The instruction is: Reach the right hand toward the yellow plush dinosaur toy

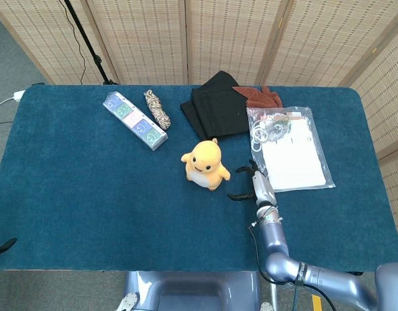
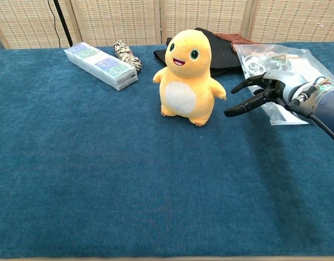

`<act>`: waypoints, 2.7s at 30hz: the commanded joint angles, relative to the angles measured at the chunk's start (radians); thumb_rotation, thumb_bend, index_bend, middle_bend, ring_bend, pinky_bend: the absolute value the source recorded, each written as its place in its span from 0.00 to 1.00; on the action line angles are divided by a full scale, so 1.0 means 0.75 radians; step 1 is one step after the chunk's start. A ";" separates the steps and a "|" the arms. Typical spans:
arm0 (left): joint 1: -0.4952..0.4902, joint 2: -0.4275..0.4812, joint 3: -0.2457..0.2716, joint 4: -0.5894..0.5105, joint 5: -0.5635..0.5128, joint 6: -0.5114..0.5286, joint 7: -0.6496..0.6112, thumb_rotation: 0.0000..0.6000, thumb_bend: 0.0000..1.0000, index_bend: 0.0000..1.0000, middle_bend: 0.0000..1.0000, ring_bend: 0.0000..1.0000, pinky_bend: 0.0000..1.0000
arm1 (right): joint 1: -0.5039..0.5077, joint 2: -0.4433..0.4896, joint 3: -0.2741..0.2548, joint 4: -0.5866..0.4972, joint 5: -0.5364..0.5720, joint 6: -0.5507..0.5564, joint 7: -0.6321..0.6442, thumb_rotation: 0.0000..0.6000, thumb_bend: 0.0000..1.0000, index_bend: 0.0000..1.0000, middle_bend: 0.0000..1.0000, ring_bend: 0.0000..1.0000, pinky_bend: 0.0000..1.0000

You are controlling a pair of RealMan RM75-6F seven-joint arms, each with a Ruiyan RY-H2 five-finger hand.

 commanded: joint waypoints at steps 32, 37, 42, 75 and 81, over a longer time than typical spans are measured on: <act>0.011 0.011 -0.008 0.039 -0.014 0.014 -0.080 1.00 0.00 0.00 0.00 0.00 0.00 | 0.093 -0.105 0.120 0.131 0.128 0.018 -0.023 1.00 0.06 0.47 0.00 0.00 0.00; 0.013 0.012 -0.008 0.042 -0.013 0.016 -0.085 1.00 0.00 0.00 0.00 0.00 0.00 | 0.099 -0.114 0.130 0.138 0.128 0.027 -0.028 1.00 0.15 0.48 0.00 0.00 0.00; 0.015 0.012 -0.009 0.044 -0.018 0.017 -0.090 1.00 0.00 0.00 0.00 0.00 0.00 | 0.101 -0.121 0.141 0.143 0.133 0.035 -0.031 1.00 0.16 0.49 0.00 0.00 0.00; 0.021 0.016 -0.015 0.055 -0.024 0.021 -0.114 1.00 0.00 0.00 0.00 0.00 0.00 | 0.115 -0.179 0.185 0.161 0.127 0.074 -0.041 1.00 0.44 0.62 0.00 0.00 0.00; 0.023 0.015 -0.015 0.055 -0.022 0.023 -0.113 1.00 0.00 0.00 0.00 0.00 0.00 | 0.108 -0.182 0.181 0.152 0.108 0.077 -0.037 1.00 0.44 0.62 0.00 0.00 0.00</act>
